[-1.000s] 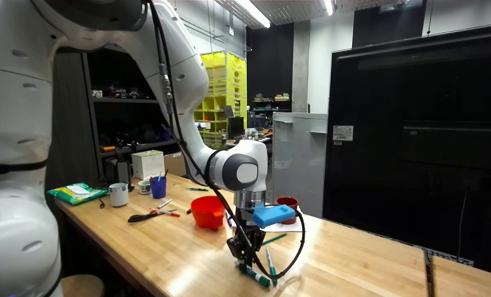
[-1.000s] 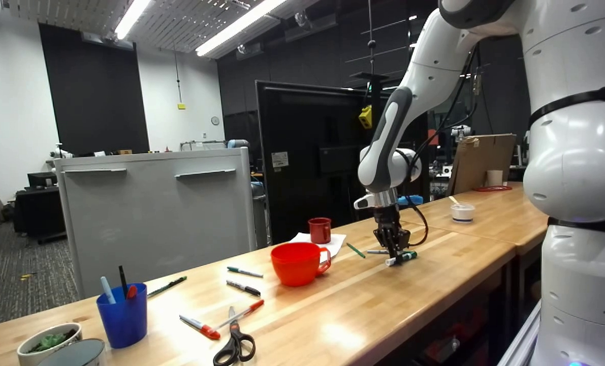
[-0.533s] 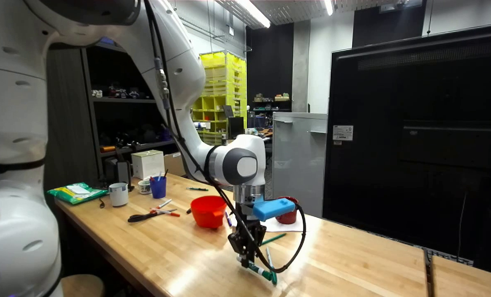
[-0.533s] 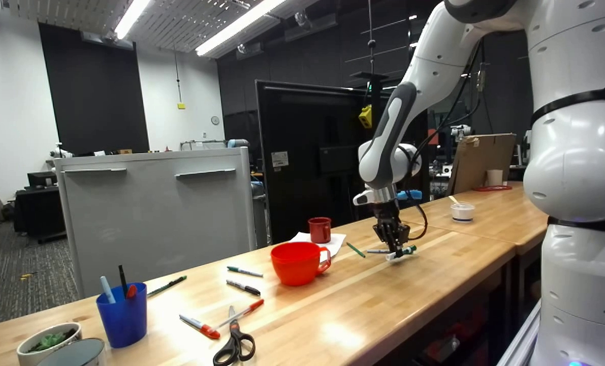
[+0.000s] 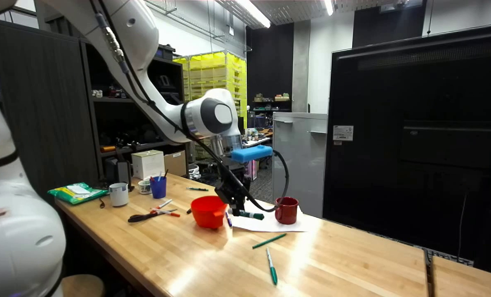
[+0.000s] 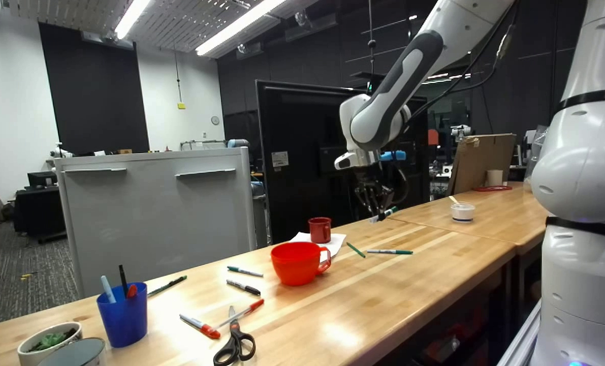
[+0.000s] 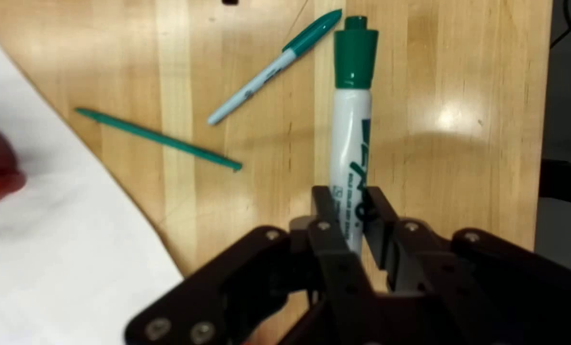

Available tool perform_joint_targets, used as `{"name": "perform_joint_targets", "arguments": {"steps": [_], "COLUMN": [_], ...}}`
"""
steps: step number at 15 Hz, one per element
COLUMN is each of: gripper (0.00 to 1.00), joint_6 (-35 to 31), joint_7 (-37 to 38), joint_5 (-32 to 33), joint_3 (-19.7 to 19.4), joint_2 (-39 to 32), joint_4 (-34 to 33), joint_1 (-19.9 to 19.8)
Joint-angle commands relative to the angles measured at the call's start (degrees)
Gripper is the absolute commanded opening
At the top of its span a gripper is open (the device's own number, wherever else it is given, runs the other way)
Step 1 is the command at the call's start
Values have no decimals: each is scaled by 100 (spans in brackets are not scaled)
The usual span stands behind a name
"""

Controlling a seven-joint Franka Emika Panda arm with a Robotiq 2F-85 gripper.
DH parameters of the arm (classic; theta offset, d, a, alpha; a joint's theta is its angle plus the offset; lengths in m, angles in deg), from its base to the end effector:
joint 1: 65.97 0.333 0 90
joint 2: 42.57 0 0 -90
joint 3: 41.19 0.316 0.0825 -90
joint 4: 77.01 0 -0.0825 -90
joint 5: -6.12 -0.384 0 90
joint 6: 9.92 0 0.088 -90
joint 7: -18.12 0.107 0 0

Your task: Move one green marker to the left

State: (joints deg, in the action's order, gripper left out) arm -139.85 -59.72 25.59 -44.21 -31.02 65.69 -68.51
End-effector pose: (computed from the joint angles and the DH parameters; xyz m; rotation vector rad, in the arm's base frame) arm 0.4448 -0.0517 0.3606 2.1801 2.0001 -0.2668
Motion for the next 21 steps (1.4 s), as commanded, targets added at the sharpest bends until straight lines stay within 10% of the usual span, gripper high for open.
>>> {"name": "perform_joint_targets", "arguments": {"steps": [1, 19, 21], "gripper": [5, 5, 20], "joint_6": [382, 785, 577], "joint_7": [262, 1111, 934], "joint_5": [-60, -4, -138], "joint_3": [359, 1660, 1649], "joint_2": [486, -1766, -1608], "joint_4": [-272, -3069, -2801], "joint_1": [429, 1656, 1585]}}
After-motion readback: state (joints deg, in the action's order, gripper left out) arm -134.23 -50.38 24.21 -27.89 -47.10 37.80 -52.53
